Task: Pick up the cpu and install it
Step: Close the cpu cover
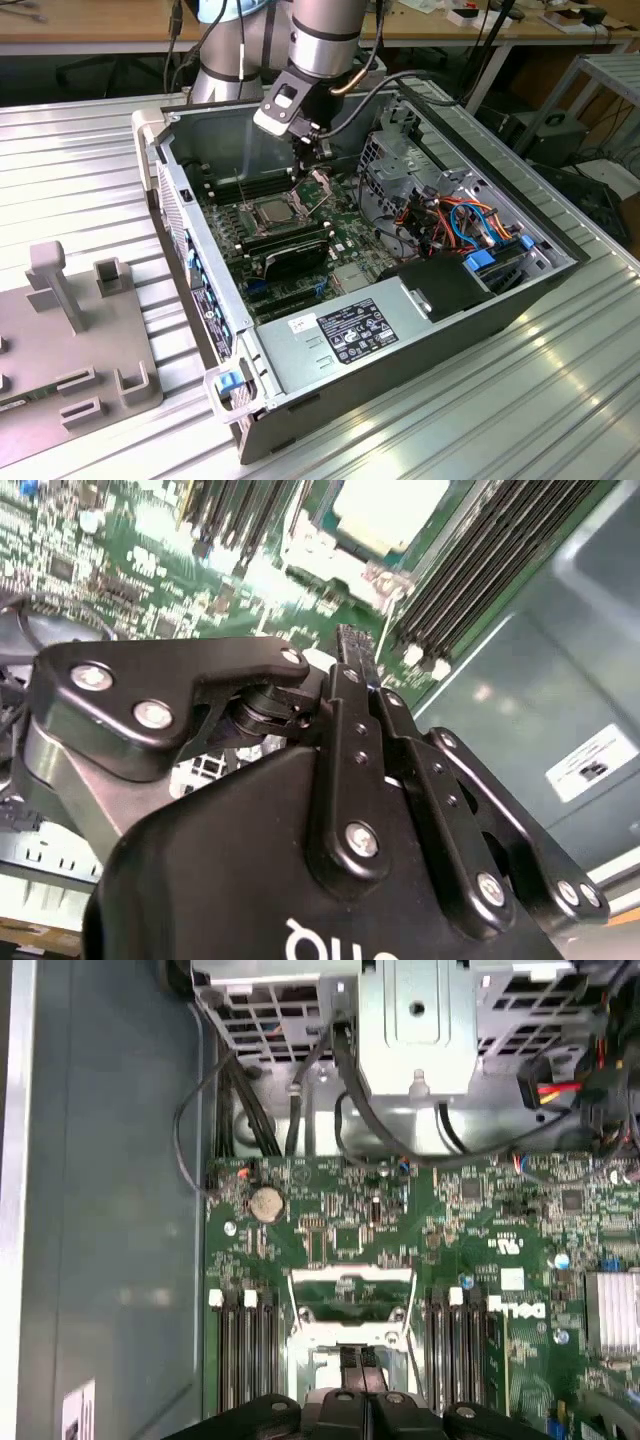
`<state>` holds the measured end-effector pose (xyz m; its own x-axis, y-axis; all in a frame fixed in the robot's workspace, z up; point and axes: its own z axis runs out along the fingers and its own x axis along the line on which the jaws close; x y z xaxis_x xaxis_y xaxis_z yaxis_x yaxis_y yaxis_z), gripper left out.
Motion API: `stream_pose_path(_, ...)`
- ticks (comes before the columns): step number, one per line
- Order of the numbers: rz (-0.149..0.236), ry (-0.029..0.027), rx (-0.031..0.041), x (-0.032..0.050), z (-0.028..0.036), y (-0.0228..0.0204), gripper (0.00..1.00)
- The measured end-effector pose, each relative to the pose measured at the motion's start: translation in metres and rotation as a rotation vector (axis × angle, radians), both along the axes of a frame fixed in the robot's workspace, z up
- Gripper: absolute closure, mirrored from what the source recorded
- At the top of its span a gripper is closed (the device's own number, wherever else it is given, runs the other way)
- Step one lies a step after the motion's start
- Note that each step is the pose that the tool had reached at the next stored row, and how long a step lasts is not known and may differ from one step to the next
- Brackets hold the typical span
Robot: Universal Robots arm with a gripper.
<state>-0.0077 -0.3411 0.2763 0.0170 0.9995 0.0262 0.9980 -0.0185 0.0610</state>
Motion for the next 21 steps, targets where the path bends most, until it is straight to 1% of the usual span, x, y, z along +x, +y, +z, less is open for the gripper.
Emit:
stream_pose_path(1,0.000,0.0001,-0.0002,0.0175,0.0001,0.0000,0.89)
stream_pose_path(4,0.000,-0.0001,0.0001,0.0311,-0.0001,0.0001,0.89)
stream_pose_path(8,0.000,-0.0001,0.0001,0.0422,-0.0001,0.0001,0.89)
stream_pose_path(10,0.000,0.0000,-0.0003,0.0462,-0.0006,0.0000,0.89)
stream_pose_path(12,0.001,0.0000,-0.0012,0.0481,-0.0022,0.0000,0.89)
stream_pose_path(16,0.002,0.0000,-0.0054,0.0513,-0.0090,0.0000,0.89)
stream_pose_path(21,0.005,-0.0001,-0.0094,0.0532,-0.0160,0.0000,0.89)
